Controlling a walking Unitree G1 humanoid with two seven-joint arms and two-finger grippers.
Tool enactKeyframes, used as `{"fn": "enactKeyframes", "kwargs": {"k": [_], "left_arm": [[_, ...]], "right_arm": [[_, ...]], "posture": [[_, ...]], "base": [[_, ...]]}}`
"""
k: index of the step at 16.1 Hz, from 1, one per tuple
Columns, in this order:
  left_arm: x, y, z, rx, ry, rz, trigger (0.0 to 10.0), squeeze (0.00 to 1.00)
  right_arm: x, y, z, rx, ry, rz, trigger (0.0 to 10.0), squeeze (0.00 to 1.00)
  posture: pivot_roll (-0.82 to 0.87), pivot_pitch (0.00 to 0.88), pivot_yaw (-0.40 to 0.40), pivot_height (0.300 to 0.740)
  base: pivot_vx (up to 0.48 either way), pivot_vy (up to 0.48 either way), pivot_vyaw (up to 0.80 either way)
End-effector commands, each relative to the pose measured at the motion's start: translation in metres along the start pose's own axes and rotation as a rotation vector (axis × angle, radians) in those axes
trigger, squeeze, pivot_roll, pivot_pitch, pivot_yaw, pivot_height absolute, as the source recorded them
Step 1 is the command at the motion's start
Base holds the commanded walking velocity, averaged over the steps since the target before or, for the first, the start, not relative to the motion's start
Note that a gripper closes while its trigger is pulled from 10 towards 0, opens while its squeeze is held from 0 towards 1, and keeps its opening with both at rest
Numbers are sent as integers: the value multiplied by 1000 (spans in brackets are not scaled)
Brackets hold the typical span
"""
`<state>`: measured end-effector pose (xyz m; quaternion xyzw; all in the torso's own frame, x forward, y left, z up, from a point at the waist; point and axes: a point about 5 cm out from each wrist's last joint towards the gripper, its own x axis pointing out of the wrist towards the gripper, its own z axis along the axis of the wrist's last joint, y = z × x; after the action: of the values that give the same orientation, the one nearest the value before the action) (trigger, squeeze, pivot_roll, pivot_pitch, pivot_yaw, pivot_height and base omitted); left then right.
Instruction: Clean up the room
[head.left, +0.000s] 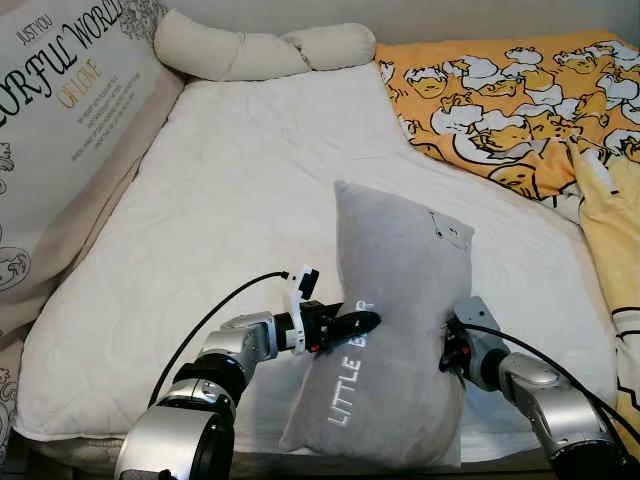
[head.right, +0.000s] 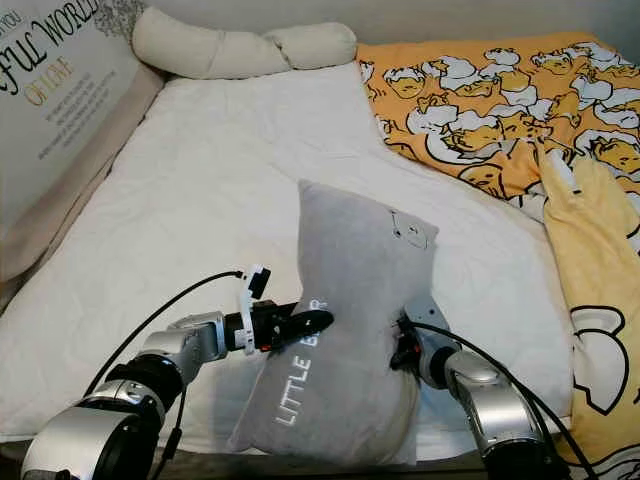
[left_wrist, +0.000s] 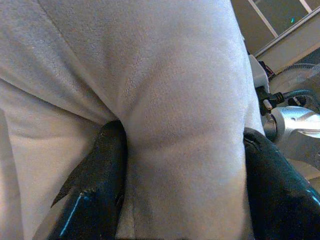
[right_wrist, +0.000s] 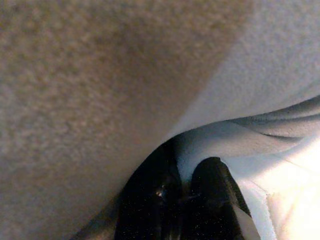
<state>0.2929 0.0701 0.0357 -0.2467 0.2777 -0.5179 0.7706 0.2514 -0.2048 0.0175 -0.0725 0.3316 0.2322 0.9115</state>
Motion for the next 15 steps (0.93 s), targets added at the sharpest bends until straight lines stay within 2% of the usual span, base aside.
{"fn": "enactKeyframes", "kwargs": {"k": [1,12,15], "left_arm": [[6,-3,-13,-26,45,-6,0,0],[7,-3,-14,-18,15,20,0,0],[-1,3,5,107,-40,141,0,0]], "right_arm": [[5,10,21,-34,-75,42,0,0],[9,16,30,-35,-108,55,0,0],[6,17,56,10,-231,7,0,0]], "posture": [[-234,0,117,740],[-226,0,116,740],[-218,0,118,740]], "base": [[0,0,0],[0,0,0],[0,0,0]]}}
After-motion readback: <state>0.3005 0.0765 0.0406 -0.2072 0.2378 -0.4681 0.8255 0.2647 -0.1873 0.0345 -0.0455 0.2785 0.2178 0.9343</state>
